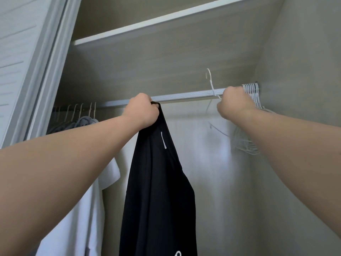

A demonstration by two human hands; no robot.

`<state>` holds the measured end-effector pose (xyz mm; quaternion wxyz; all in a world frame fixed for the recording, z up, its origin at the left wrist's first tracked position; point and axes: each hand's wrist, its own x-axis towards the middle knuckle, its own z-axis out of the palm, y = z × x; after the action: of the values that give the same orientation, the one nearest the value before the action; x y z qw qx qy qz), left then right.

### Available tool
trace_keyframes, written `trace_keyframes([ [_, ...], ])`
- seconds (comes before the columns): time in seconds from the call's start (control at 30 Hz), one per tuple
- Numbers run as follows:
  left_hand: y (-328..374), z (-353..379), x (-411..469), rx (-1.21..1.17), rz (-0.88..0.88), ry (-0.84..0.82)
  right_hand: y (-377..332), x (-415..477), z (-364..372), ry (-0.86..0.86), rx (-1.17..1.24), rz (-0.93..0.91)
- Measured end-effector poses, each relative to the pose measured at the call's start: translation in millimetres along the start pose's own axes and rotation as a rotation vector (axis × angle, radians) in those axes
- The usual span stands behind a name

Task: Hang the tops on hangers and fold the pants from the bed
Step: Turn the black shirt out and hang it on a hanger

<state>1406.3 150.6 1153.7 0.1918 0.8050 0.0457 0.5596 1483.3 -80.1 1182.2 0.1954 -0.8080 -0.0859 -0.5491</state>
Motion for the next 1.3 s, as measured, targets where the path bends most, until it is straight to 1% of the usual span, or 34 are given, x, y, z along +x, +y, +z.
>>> trace_keyframes([
  [0.07,-8.0,-11.3,-1.1,0.057,0.008,0.059,-12.6,-2.6,-0.8,-0.023,0.208,0.066],
  [0.17,-22.1,-32.9,-1.8,0.117,0.020,0.151,-31.4,-8.2,2.2,-0.101,0.517,0.109],
  [0.27,-34.8,-58.9,-2.6,0.120,0.006,0.224,-50.4,-21.0,6.4,-0.201,0.751,0.146],
  [0.37,-45.0,-88.4,-6.2,0.085,-0.006,0.255,-70.9,-40.9,8.7,-0.310,0.979,0.162],
  [0.43,-52.3,-108.4,-10.1,0.077,-0.001,0.275,-84.7,-57.4,8.2,-0.364,1.212,0.244],
  [0.5,-59.8,-128.3,-14.5,0.082,-0.004,0.308,-96.8,-73.2,7.9,-0.370,1.400,0.310],
  [0.57,-67.6,-148.1,-20.8,0.104,-0.015,0.341,-108.1,-86.6,6.7,-0.346,1.517,0.326],
  [0.63,-75.5,-169.5,-29.1,0.139,-0.040,0.356,-120.7,-93.9,3.9,-0.327,1.618,0.319],
  [0.7,-81.5,-193.6,-38.7,0.184,-0.070,0.368,-135.2,-98.2,-0.7,-0.353,1.680,0.302],
  [0.77,-82.2,-222.0,-46.6,0.247,-0.098,0.388,-152.4,-102.5,-7.2,-0.448,1.705,0.281],
  [0.83,-77.5,-253.8,-54.3,0.327,-0.127,0.413,-170.7,-108.2,-14.1,-0.560,1.661,0.252],
  [0.9,-70.8,-286.5,-63.9,0.412,-0.145,0.438,-188.3,-116.6,-23.0,-0.620,1.614,0.193],
  [0.93,-67.3,-302.6,-69.8,0.455,-0.150,0.453,-197.1,-121.3,-28.1,-0.635,1.635,0.162],
  [1.03,-56.1,-350.8,-92.0,0.557,-0.185,0.501,-221.2,-139.0,-47.6,-0.701,1.781,0.098],
  [1.13,-40.8,-399.7,-121.3,0.680,-0.249,0.535,-243.0,-162.5,-74.7,-0.780,1.873,0.031],
  [1.3,-18.9,-475.2,-190.8,0.819,-0.387,0.588,-278.8,-225.8,-129.9,-0.920,2.102,-0.077],
])
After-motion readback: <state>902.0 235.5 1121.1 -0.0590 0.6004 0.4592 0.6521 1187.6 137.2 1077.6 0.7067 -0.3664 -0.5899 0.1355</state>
